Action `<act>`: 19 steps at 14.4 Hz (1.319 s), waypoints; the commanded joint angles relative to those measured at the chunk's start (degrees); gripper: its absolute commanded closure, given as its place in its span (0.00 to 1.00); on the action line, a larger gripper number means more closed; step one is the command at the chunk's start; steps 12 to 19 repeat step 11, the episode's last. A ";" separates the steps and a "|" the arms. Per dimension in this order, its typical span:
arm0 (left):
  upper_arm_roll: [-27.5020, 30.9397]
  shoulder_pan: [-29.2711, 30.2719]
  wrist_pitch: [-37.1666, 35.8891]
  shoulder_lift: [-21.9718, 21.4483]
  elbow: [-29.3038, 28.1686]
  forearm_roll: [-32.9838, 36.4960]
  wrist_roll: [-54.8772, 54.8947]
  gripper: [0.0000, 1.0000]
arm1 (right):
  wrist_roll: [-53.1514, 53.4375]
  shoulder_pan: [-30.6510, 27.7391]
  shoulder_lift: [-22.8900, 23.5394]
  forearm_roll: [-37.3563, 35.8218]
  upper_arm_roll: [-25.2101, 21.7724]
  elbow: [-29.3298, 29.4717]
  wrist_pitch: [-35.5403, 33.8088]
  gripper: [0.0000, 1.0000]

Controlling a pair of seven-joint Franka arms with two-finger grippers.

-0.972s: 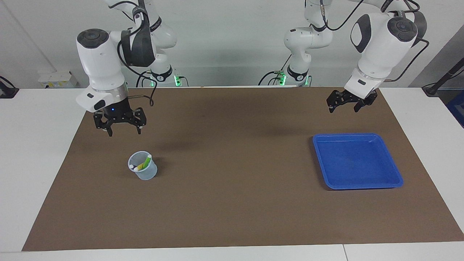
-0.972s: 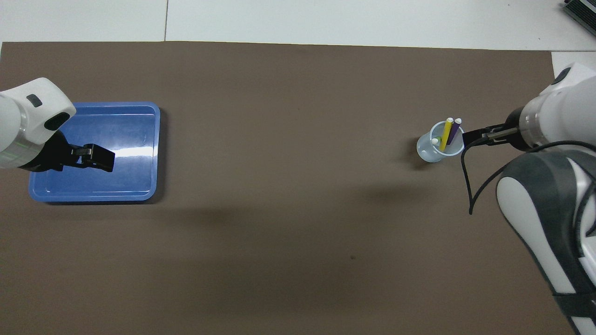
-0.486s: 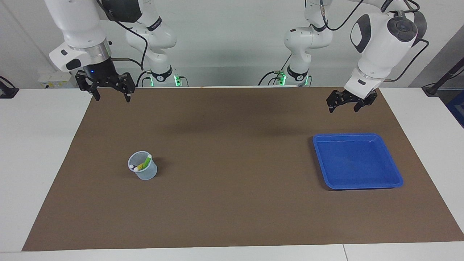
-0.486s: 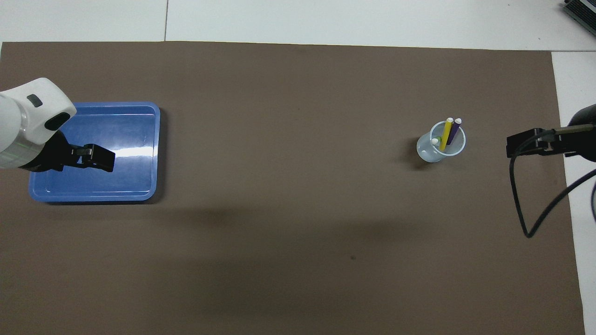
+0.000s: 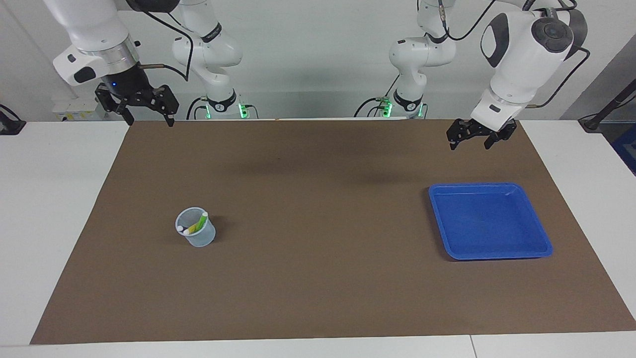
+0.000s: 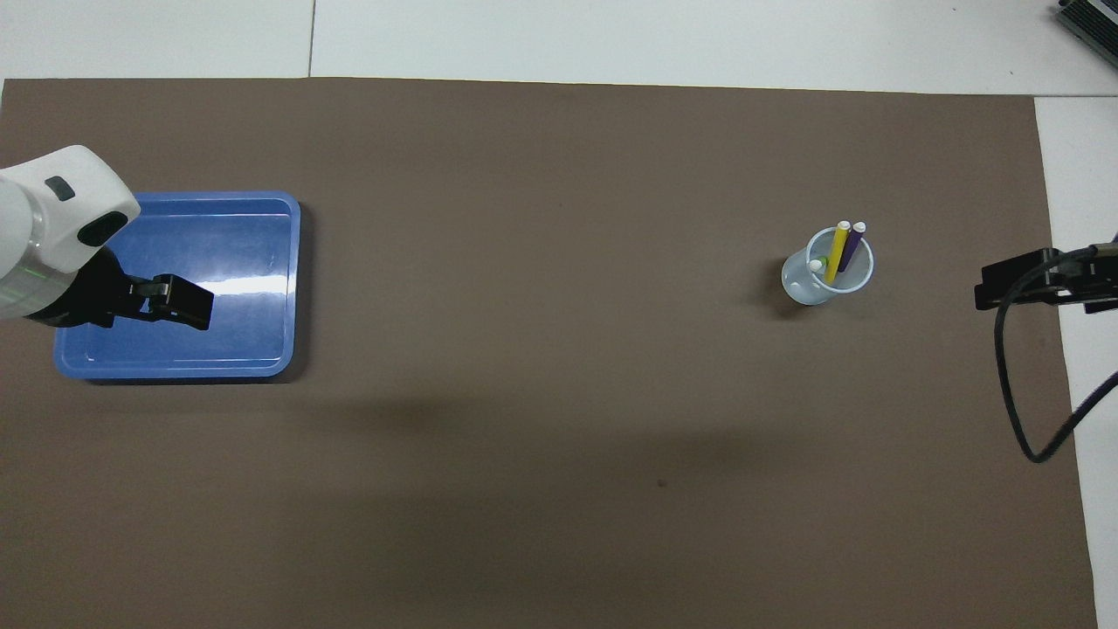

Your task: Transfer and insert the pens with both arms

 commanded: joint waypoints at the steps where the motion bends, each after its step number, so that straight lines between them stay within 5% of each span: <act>1: 0.48 -0.59 -0.54 -0.46 0.07 0.32 0.33 0.00 | 0.12 -1.03 -1.89 0.31 0.56 -3.79 4.42 0.00; 19: 0.57 -0.58 0.07 -0.54 -0.46 0.23 0.42 0.00 | 0.29 -0.94 -1.97 -0.74 0.56 -4.40 2.75 0.00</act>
